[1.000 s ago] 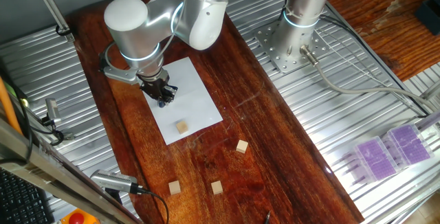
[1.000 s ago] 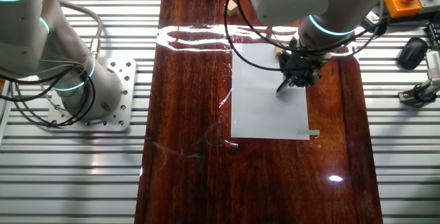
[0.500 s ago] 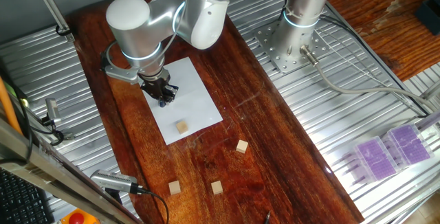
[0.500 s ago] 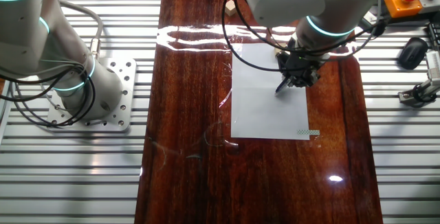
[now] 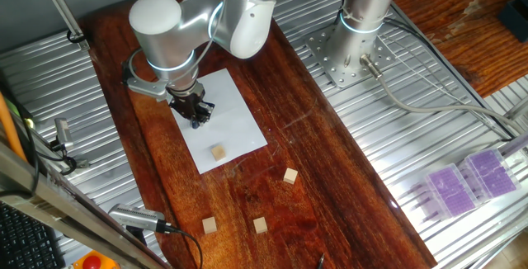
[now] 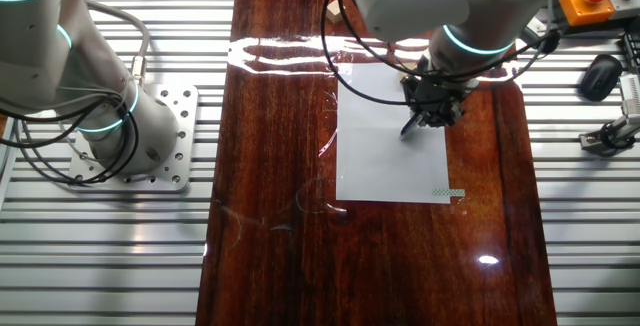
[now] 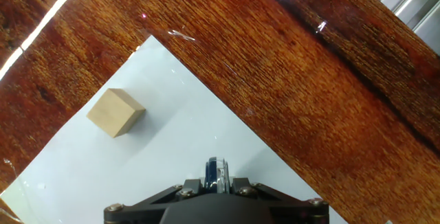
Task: Use the correction tape on paper
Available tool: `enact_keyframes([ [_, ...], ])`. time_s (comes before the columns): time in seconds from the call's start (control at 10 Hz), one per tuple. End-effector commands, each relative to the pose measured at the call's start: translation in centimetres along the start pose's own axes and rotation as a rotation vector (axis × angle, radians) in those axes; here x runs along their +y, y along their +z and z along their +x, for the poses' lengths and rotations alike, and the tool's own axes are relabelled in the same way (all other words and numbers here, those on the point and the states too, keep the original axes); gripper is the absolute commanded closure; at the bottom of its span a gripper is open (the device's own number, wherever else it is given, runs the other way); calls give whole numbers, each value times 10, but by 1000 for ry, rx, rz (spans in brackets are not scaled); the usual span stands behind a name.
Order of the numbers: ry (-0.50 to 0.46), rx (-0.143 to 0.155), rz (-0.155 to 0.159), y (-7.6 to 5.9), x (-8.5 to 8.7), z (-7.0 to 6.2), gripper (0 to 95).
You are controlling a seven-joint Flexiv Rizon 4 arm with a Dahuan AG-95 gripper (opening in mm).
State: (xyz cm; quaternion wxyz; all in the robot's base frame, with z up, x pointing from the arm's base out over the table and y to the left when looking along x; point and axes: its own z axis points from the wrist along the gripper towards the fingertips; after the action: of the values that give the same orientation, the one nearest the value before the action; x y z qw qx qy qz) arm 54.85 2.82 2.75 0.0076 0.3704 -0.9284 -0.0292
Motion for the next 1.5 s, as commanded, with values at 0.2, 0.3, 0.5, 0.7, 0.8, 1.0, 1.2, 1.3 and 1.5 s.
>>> enact_keyframes([
  [0.2,2,-2,2,1,0,0,950],
  [0.3,5,-5,1,1,1,1,950],
  [0.5,10,-7,3,3,2,1,950],
  [0.7,13,-16,8,4,3,-2,950],
  [0.8,15,-20,8,5,4,-3,950],
  [1.0,20,-28,5,5,4,-6,950],
  [1.2,22,-38,2,4,4,-10,950],
  [1.3,25,-45,-2,3,3,-15,950],
  [1.5,27,-48,-8,1,3,-20,950],
])
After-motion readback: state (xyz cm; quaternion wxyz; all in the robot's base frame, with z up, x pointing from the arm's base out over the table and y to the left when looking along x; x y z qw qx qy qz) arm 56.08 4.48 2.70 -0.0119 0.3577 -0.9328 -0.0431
